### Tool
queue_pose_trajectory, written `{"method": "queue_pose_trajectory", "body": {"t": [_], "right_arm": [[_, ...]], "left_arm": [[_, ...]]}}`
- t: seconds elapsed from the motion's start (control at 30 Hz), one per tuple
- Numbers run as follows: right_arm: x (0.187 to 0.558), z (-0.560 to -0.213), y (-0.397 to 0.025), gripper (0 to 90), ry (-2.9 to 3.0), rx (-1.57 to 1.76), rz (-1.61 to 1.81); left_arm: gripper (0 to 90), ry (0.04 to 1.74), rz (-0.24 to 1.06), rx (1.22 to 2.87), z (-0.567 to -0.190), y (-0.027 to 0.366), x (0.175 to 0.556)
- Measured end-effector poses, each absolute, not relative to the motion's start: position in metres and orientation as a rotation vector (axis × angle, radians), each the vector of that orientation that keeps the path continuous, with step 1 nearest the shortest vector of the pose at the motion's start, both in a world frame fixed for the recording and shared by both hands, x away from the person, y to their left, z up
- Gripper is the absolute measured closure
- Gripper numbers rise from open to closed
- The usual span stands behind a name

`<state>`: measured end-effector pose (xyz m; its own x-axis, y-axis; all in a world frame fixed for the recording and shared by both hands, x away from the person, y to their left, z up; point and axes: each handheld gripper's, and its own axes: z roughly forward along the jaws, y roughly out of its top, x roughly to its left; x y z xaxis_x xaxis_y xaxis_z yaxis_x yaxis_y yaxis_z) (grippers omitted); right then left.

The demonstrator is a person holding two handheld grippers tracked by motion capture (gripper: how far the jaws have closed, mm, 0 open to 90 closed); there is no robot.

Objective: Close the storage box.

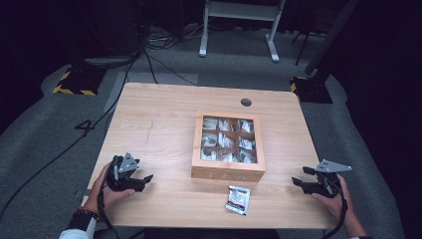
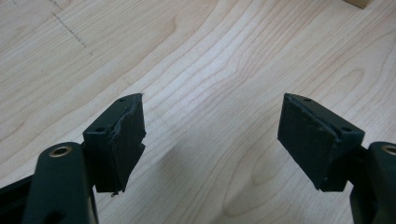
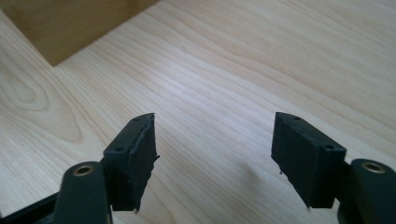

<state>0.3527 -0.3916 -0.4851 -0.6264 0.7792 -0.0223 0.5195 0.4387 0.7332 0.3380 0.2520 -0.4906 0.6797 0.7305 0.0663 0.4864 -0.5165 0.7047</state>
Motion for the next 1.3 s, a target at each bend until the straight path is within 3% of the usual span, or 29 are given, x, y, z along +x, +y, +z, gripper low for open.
{"method": "queue_pose_trajectory", "body": {"t": [0.37,0.6,1.3], "right_arm": [[0.344,-0.502,-0.412,27.0,2.279,1.218,1.047],[0.340,-0.503,-0.416,27.2,2.228,1.251,1.023],[0.339,-0.504,-0.414,24.8,2.212,1.253,0.986]], "left_arm": [[21.2,1.008,0.384,2.179,-0.504,0.265,0.337],[20.8,1.083,0.412,2.151,-0.505,0.269,0.331],[20.7,1.077,0.414,2.152,-0.505,0.270,0.331]]}}
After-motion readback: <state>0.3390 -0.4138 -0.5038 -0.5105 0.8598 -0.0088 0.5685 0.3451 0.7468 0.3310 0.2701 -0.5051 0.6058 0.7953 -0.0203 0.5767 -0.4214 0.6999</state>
